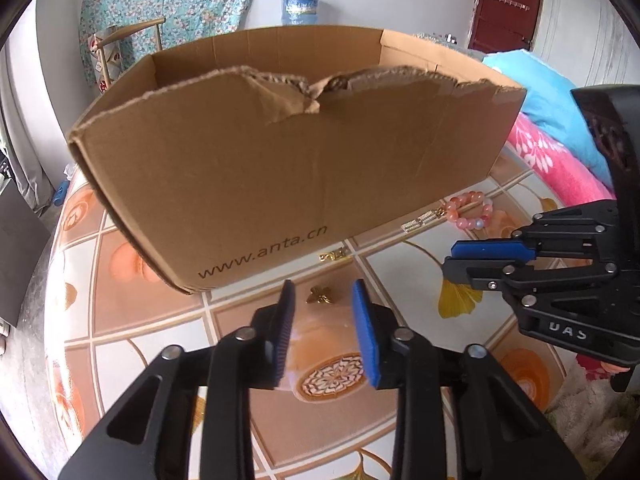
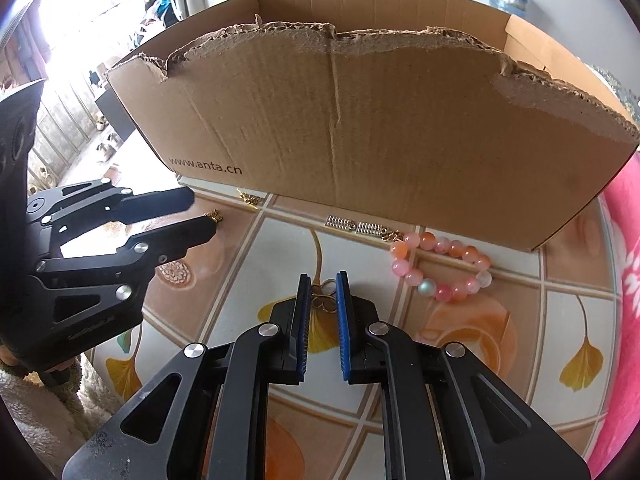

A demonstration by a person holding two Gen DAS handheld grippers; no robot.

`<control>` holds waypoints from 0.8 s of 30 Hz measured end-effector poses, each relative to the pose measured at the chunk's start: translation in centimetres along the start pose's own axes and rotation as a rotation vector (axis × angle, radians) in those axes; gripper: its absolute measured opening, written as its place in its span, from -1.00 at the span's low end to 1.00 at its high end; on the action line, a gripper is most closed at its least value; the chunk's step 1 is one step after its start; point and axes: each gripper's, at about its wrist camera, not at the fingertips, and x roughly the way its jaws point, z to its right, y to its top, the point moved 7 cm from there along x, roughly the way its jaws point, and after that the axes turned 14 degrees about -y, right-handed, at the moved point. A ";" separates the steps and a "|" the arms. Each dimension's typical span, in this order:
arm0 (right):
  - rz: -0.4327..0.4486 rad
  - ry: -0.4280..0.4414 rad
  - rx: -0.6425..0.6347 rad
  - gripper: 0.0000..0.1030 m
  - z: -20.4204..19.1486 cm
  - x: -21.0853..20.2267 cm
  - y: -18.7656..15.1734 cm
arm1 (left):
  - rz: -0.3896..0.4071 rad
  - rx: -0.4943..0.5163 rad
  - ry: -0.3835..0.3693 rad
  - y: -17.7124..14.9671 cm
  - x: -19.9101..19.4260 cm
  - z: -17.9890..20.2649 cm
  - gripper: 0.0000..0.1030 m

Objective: Organize jewelry
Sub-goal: 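Move both grippers toward the small gold charms beside the box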

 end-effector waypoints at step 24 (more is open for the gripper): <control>0.005 0.028 0.019 -0.81 1.2 2.0 0.3 | -0.051 0.033 0.052 0.1 0.9 0.5 -0.76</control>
